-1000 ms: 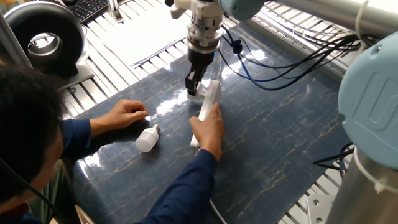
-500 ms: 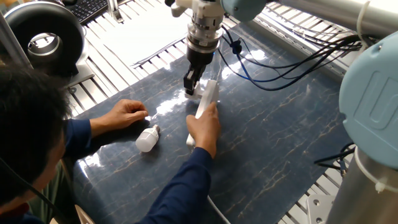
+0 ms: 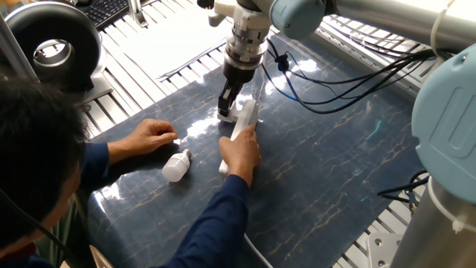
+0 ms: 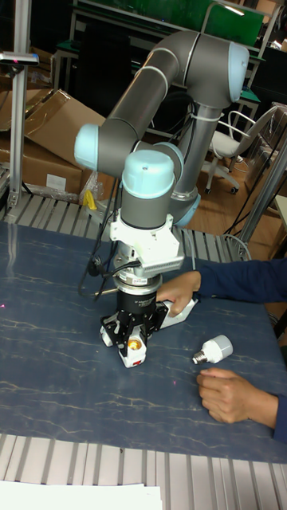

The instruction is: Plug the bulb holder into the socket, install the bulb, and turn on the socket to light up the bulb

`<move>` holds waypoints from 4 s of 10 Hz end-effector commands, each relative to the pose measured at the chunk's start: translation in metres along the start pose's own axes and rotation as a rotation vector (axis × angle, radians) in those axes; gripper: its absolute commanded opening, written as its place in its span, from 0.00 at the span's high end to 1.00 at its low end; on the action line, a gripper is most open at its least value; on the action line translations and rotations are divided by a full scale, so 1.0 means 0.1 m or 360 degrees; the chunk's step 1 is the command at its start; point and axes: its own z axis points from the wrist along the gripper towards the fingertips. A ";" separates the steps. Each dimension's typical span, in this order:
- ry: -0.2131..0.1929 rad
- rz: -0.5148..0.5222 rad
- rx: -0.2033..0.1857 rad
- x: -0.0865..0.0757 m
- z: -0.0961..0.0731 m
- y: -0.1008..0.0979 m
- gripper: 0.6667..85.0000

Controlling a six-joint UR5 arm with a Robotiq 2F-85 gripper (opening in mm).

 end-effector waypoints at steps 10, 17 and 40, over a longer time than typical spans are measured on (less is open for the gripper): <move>0.0086 0.0021 0.0077 0.10 0.00 0.05 0.99; 0.0035 0.0060 0.0034 -0.01 0.01 0.12 0.99; 0.0087 -0.0018 0.0128 -0.84 -0.63 -0.11 0.19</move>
